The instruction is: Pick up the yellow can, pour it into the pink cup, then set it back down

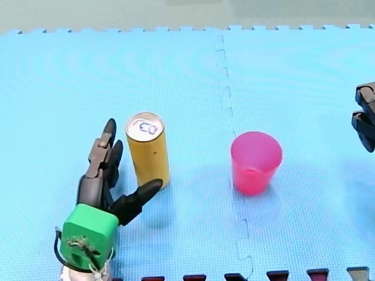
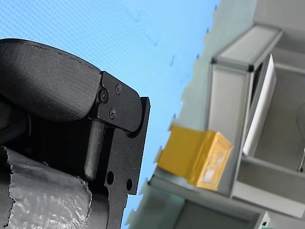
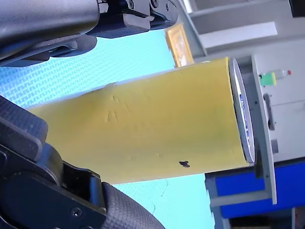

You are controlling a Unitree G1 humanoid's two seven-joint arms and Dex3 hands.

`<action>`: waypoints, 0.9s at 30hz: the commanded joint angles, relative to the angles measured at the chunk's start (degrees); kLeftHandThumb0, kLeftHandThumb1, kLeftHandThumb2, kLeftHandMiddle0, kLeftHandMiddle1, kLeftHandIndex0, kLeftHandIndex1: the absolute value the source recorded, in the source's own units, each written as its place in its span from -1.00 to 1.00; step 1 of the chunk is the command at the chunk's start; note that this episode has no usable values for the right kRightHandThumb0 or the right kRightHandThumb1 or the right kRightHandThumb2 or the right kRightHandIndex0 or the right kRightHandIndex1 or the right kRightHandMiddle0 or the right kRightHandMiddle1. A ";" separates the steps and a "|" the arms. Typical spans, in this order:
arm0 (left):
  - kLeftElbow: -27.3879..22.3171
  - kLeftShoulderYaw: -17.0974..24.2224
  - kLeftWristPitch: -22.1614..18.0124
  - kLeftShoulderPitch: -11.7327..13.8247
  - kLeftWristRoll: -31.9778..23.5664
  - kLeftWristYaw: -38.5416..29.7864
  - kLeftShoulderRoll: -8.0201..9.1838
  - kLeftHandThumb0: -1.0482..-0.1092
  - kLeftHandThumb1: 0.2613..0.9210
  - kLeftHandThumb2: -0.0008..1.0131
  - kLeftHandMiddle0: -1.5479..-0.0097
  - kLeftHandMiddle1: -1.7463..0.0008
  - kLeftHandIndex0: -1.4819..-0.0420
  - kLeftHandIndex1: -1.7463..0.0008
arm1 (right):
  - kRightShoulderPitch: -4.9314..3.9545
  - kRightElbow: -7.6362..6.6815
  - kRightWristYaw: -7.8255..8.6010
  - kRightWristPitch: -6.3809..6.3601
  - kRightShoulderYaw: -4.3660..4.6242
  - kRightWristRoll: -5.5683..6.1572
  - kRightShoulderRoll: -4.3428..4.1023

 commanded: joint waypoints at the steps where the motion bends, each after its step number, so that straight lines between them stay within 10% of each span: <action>1: 0.21 0.27 0.46 -0.38 -0.40 -0.10 -0.23 -0.86 0.39 -1.00 0.66 1.00 0.82 1.00 | -0.14 -0.06 0.05 -0.02 -0.14 0.15 -0.38; 27: 4.71 4.13 -3.31 -2.86 -2.81 1.14 -1.94 -0.60 0.25 -1.00 0.60 0.99 0.81 1.00 | -0.11 -0.08 -0.48 0.06 0.04 0.09 -0.49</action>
